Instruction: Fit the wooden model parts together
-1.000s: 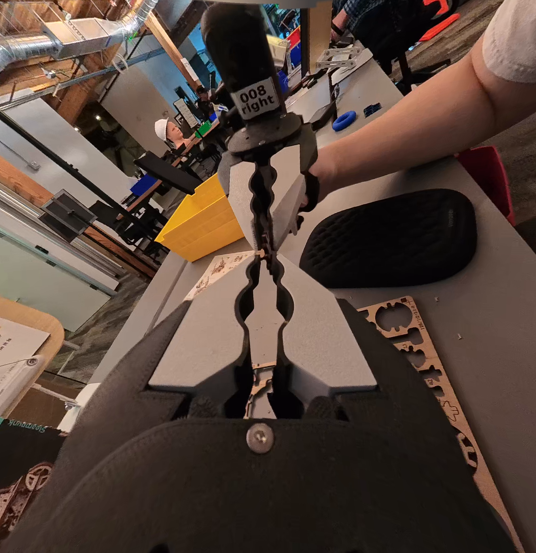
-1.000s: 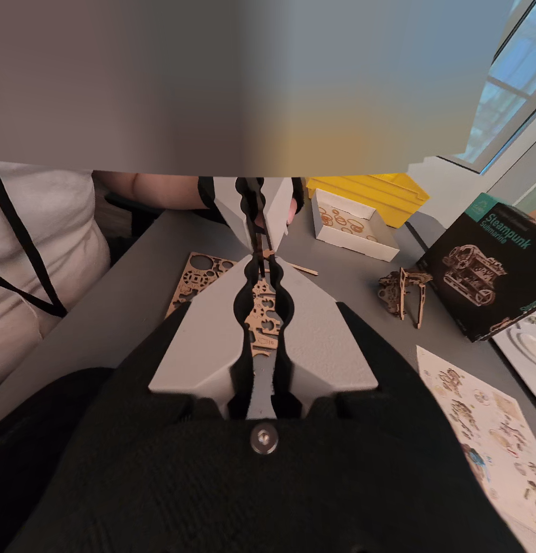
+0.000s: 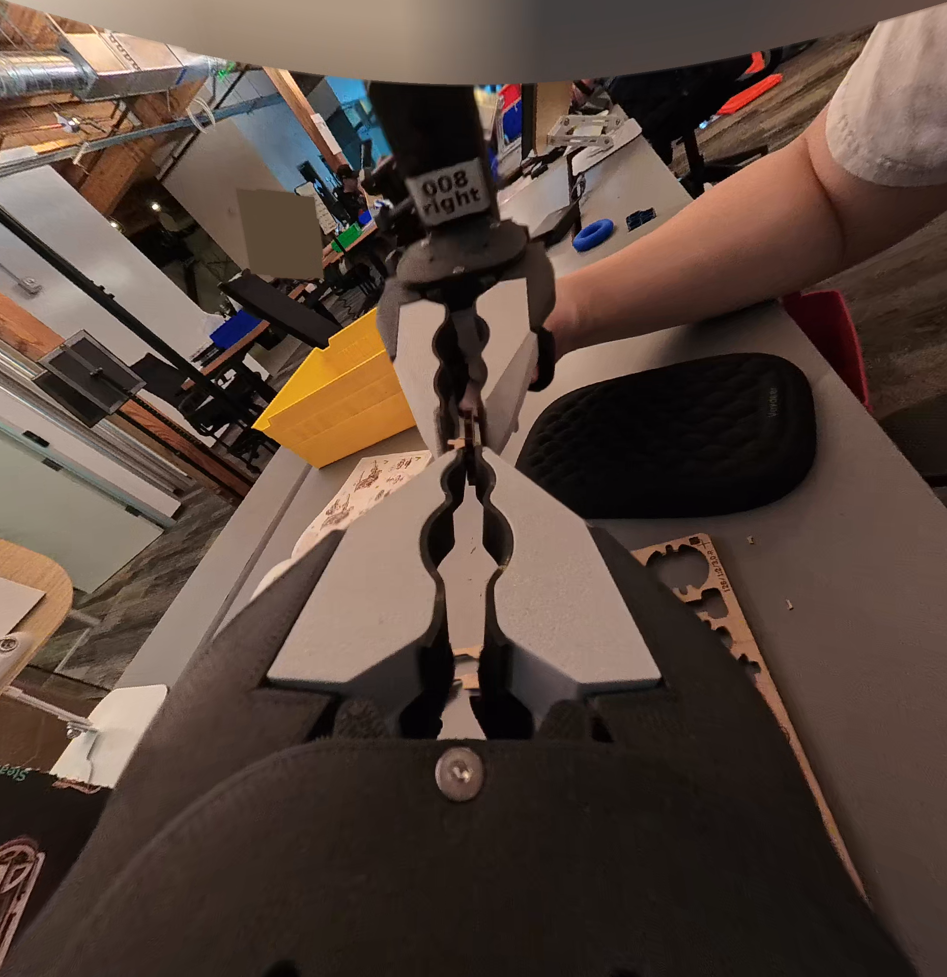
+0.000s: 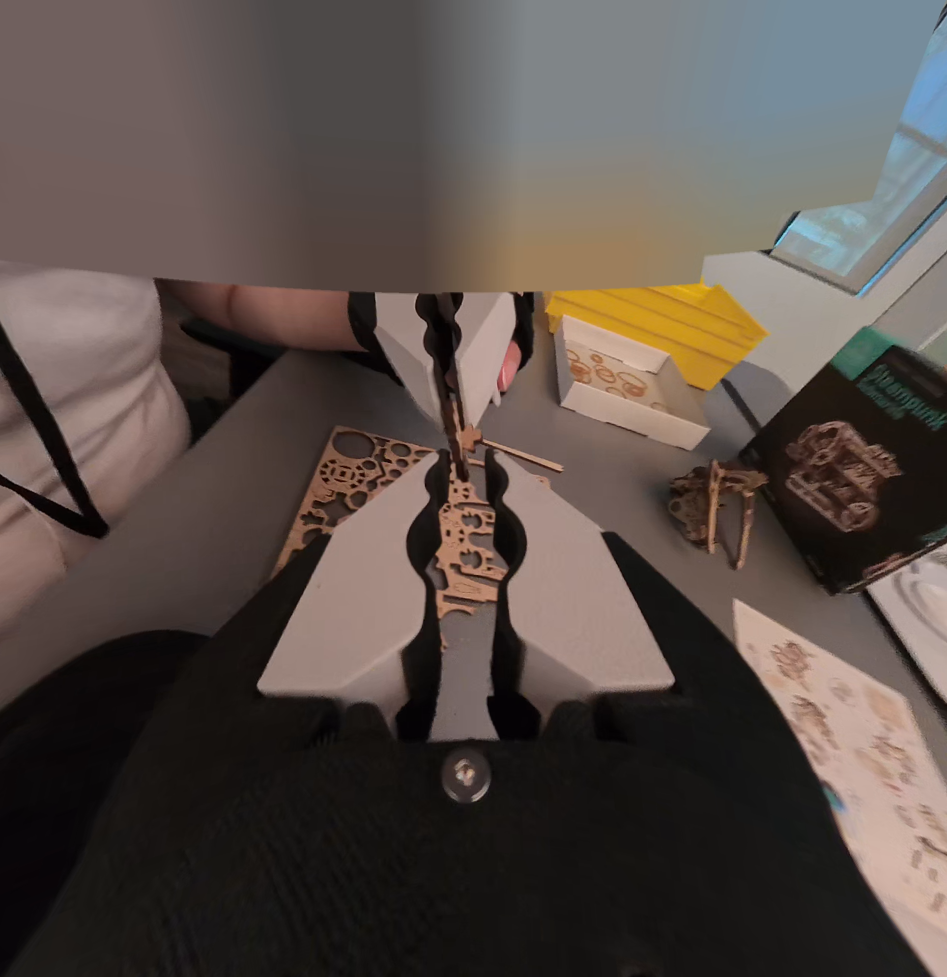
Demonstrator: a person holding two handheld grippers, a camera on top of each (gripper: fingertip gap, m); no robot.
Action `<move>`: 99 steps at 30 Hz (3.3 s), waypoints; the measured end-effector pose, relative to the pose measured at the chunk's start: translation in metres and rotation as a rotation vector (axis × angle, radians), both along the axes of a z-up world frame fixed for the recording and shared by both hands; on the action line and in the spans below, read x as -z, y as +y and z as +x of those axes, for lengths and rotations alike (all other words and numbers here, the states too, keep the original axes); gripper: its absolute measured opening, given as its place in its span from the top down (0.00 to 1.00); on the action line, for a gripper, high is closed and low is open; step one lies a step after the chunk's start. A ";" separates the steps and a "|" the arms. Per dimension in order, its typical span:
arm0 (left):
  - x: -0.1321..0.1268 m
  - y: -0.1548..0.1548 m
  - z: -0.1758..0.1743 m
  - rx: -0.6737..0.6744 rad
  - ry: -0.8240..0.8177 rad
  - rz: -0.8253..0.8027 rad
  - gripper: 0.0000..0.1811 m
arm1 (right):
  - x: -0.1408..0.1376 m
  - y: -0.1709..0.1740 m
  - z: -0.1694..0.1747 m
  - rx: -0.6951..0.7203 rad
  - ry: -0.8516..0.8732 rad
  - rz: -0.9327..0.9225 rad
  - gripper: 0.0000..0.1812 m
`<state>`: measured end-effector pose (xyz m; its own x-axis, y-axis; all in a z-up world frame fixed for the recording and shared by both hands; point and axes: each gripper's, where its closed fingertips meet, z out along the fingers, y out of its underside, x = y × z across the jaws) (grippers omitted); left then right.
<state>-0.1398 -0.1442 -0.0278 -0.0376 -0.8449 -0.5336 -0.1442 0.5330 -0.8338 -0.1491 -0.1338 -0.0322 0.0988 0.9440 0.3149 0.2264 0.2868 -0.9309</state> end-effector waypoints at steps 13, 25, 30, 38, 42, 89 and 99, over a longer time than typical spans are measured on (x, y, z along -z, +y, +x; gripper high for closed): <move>0.011 0.013 0.003 -0.074 0.040 0.025 0.91 | 0.009 0.002 0.004 0.058 -0.121 0.161 0.99; 0.010 0.003 0.002 -0.032 0.032 0.093 0.94 | 0.011 -0.006 0.000 -0.050 -0.053 -0.069 1.00; 0.013 0.001 0.003 -0.021 0.049 0.092 0.95 | 0.013 -0.007 0.001 -0.075 -0.046 -0.111 1.00; 0.012 0.015 0.005 -0.054 0.038 -0.213 0.95 | 0.007 0.012 0.006 0.036 -0.006 -0.082 0.90; 0.012 0.012 0.005 -0.009 0.042 -0.327 1.00 | 0.005 0.013 0.006 0.053 -0.009 -0.035 0.89; 0.011 0.008 0.002 -0.063 0.061 -0.017 1.00 | -0.002 0.001 0.002 0.032 -0.014 -0.015 0.95; 0.050 0.038 -0.002 -0.274 0.316 0.285 1.00 | 0.008 0.018 0.007 0.194 -0.178 0.180 0.92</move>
